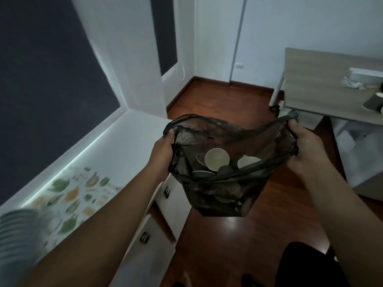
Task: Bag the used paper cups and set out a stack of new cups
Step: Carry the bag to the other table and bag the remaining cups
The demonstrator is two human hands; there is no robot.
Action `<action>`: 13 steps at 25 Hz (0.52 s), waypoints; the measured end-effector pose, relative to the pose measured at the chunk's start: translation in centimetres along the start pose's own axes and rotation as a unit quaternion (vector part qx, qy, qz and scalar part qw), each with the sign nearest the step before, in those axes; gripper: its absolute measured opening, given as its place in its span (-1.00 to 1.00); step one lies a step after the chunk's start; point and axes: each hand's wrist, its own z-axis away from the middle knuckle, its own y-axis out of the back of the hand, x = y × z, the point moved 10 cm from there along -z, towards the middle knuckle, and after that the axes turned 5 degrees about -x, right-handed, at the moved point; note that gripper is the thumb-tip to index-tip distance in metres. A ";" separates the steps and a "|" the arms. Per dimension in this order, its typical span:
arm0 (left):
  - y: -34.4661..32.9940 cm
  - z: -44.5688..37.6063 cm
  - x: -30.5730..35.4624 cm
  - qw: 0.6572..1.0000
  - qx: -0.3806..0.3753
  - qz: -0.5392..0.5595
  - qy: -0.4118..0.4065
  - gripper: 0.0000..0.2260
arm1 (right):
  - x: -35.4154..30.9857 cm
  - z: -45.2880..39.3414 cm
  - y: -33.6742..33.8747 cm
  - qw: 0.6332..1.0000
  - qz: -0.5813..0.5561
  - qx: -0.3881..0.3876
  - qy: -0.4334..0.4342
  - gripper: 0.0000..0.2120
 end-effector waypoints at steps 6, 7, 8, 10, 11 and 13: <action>-13.7 -15.9 2.8 0.987 -0.116 0.107 0.040 -0.63 | -4.8 -11.6 3.4 0.998 -0.028 0.048 0.017 -0.75; -17.0 -18.6 3.1 0.983 -0.140 0.104 0.056 -0.59 | -6.5 -13.4 4.3 0.997 -0.024 0.066 0.025 -0.72; -19.8 -20.7 3.2 0.979 -0.164 0.102 0.069 -0.55 | -8.1 -15.0 5.1 0.996 -0.025 0.077 0.032 -0.70; -25.3 -24.4 4.1 0.972 -0.196 0.098 0.082 -0.52 | -11.4 -17.2 6.2 0.993 -0.051 0.096 0.046 -0.66; -28.2 -25.8 4.5 0.967 -0.218 0.096 0.092 -0.51 | -13.0 -18.3 7.0 0.991 -0.060 0.105 0.053 -0.63; -33.3 -28.4 5.0 0.958 -0.254 0.084 0.102 -0.51 | -15.7 -20.5 8.8 0.986 -0.076 0.128 0.075 -0.60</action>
